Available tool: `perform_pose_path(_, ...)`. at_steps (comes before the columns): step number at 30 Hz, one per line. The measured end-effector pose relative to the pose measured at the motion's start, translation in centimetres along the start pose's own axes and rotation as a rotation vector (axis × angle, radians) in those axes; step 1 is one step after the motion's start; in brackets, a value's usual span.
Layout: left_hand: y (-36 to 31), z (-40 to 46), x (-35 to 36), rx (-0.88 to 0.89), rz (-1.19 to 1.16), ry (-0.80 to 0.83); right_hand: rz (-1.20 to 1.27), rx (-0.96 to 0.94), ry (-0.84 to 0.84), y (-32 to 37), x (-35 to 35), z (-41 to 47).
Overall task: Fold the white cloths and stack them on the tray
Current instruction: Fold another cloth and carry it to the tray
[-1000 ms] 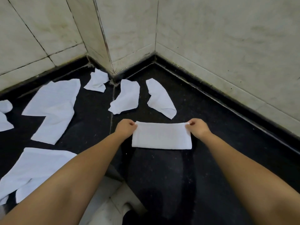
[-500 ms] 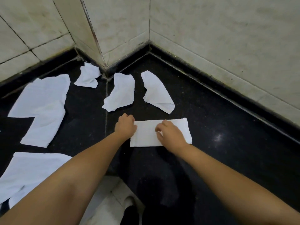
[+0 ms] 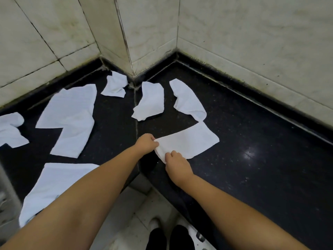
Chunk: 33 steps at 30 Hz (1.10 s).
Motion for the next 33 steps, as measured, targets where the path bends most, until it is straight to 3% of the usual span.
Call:
perform_pose_path(4, -1.1, 0.2, 0.0, -0.034, -0.128, 0.0, 0.242, 0.155, -0.013, -1.1, -1.2, 0.4)
perform_pose_path(8, -4.5, 0.6, -0.3, -0.033, -0.337, -0.039, 0.511, 0.372, -0.135, -4.8, -4.3, 0.8)
perform_pose_path(11, -8.5, 1.1, 0.4, 0.013, -0.406, 0.02, 0.612, 0.514, -0.206, -8.9, -6.4, 0.7)
perform_pose_path(18, -14.9, 2.6, 6.0, -0.115, -0.449, 0.153, 0.579, 0.702, -0.201, -17.9, -7.8, -0.5)
perform_pose_path(26, -16.2, 2.5, 9.8, -0.214, -0.54, 0.241, 0.376, 0.707, -0.144, -21.1, -6.9, -0.1)
perform_pose_path(28, -15.7, 2.7, 9.4, -0.183, -0.548, 0.188, 0.335, 0.668, -0.195, -21.2, -7.3, 0.7)
perform_pose_path(30, -14.8, 2.9, 7.7, -0.11, -0.475, 0.007, 0.338, 0.629, -0.207, -20.8, -7.8, 2.0)
perform_pose_path(33, -12.5, 2.4, 5.4, -0.042, -0.287, -0.22, 0.297, 0.628, -0.083, -19.9, -7.4, 4.1)
Point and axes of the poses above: each hand's wrist, its own z-axis towards the middle knuckle, its own x-axis out of the palm, y = z × x, the point moved 7 cm from there along z, towards the middle knuckle, and after that the axes turned 9 degrees about -y, right-handed, at the moved point
